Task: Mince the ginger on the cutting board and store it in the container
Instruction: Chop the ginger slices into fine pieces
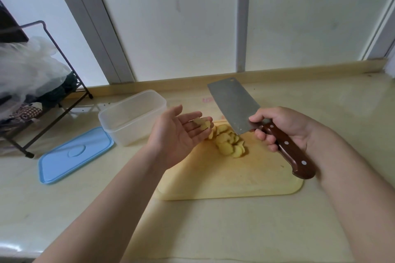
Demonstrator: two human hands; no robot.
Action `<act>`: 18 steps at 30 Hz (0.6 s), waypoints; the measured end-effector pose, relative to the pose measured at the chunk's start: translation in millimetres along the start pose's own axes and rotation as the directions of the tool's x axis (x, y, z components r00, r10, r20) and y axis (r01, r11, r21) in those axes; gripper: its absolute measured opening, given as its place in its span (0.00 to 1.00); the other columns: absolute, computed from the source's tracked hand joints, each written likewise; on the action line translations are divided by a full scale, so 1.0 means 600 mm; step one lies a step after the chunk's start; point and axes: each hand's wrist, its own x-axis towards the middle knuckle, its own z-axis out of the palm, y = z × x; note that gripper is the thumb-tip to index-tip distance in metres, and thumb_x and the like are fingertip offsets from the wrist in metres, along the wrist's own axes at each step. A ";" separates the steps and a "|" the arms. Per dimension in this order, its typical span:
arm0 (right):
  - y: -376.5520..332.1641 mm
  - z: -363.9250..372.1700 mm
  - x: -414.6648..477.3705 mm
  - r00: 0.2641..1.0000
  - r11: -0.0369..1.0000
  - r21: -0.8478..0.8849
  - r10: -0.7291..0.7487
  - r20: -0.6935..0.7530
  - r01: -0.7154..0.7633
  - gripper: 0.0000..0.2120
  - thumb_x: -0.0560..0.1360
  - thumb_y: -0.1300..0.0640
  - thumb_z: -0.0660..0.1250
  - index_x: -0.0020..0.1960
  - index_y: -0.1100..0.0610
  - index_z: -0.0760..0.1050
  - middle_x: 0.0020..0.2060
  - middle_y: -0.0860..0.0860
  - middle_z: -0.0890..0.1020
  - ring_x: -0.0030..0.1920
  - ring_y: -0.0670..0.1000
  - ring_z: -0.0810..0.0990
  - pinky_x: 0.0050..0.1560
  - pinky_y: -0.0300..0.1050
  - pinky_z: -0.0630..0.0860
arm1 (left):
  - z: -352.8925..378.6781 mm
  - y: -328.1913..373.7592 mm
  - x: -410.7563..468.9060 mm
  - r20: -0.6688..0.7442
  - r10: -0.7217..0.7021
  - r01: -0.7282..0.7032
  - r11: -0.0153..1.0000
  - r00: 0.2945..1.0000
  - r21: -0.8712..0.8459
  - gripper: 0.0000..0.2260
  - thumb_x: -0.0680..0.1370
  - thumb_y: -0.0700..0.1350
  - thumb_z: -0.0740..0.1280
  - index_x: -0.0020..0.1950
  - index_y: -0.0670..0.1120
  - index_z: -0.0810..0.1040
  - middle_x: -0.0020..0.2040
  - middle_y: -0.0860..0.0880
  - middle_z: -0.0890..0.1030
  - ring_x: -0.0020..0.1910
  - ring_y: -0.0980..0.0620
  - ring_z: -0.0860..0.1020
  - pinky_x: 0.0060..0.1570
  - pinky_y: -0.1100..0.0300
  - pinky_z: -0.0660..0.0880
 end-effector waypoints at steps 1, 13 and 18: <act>0.000 -0.001 -0.001 1.000 1.000 -0.003 -0.004 -0.012 0.004 0.12 0.81 0.57 0.62 0.38 0.56 0.71 0.26 0.52 0.73 0.18 0.45 0.68 0.18 0.37 0.67 | 0.002 0.002 0.001 -0.018 0.007 -0.006 0.997 1.000 0.073 0.22 0.84 0.50 0.54 0.66 0.33 0.73 0.58 0.31 0.81 0.60 0.35 0.80 0.65 0.44 0.75; -0.003 -0.007 -0.012 0.994 0.997 -0.048 -0.066 -0.089 0.062 0.11 0.81 0.57 0.63 0.40 0.57 0.71 0.26 0.53 0.74 0.19 0.46 0.69 0.20 0.38 0.69 | -0.002 -0.007 0.014 0.214 0.164 -0.246 0.206 0.963 0.947 0.21 0.82 0.36 0.59 0.74 0.46 0.72 0.71 0.53 0.76 0.71 0.54 0.71 0.74 0.53 0.65; -0.004 -0.009 -0.013 0.990 0.995 -0.045 -0.092 -0.111 0.087 0.11 0.81 0.58 0.63 0.40 0.57 0.71 0.27 0.54 0.75 0.20 0.47 0.70 0.20 0.39 0.70 | -0.002 -0.020 0.021 0.295 0.261 -0.270 -0.128 0.919 0.954 0.25 0.78 0.31 0.56 0.71 0.48 0.77 0.68 0.51 0.79 0.69 0.53 0.74 0.63 0.66 0.67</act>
